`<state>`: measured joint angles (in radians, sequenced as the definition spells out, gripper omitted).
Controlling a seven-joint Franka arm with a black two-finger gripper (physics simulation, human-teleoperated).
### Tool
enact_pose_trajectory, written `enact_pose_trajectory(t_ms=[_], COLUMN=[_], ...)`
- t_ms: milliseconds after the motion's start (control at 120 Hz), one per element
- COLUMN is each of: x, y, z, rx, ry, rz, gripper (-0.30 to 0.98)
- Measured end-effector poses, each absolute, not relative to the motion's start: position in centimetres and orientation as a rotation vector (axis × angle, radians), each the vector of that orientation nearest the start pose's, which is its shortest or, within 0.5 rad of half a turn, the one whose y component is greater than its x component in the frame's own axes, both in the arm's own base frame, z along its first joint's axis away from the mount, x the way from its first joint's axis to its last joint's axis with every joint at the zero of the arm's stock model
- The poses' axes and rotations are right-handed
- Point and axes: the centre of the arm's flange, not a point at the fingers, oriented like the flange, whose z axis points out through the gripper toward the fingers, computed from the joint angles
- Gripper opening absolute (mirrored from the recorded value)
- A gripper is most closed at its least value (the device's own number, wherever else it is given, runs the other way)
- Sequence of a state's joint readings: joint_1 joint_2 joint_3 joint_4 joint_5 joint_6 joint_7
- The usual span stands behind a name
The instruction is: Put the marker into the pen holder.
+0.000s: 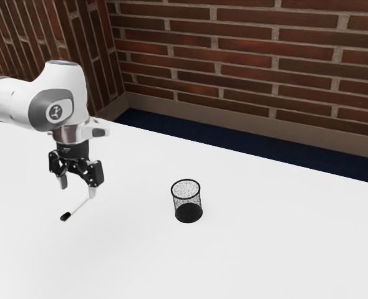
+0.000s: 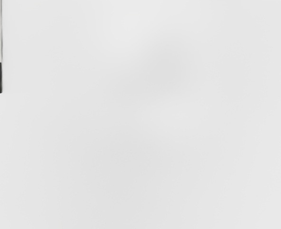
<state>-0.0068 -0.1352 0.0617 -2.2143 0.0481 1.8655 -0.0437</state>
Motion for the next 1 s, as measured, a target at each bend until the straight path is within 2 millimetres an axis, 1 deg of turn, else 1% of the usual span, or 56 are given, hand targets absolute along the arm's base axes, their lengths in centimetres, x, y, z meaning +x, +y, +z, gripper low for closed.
enact_pose_trajectory(t_ms=[33,117,200,250,300,350,425,467,550,625,692,775,808,867,1000], x=[47.4,46.0,44.4,44.2,44.7,45.3,46.2,47.0,48.4,50.3,51.4,52.1,52.1,52.3,54.1], y=[3.6,5.4,6.2,6.5,7.2,7.9,8.3,8.5,8.6,8.9,9.8,11.8,12.4,12.6,13.1], z=[41.3,40.7,39.8,39.2,38.0,36.2,33.8,32.9,32.5,32.1,31.4,30.3,30.0,29.2,28.6], rx=[-3.090,-3.099,-3.068,-3.051,-3.040,-3.030,-3.019,-3.014,-3.010,-3.012,-3.019,-3.027,-3.030,-3.034,-3.029], ry=[-0.141,-0.190,-0.136,-0.100,-0.085,-0.073,-0.044,-0.029,-0.007,-0.001,-0.022,-0.077,-0.091,-0.093,-0.076], rz=[0.319,0.271,0.225,0.190,0.174,0.179,0.189,0.185,0.144,0.115,0.111,0.123,0.128,0.146,0.138], gripper=[0.69,0.69,0.69,0.69,0.69,0.69,0.69,0.69,0.69,0.69,0.69,0.69,0.69,0.69,0.69])
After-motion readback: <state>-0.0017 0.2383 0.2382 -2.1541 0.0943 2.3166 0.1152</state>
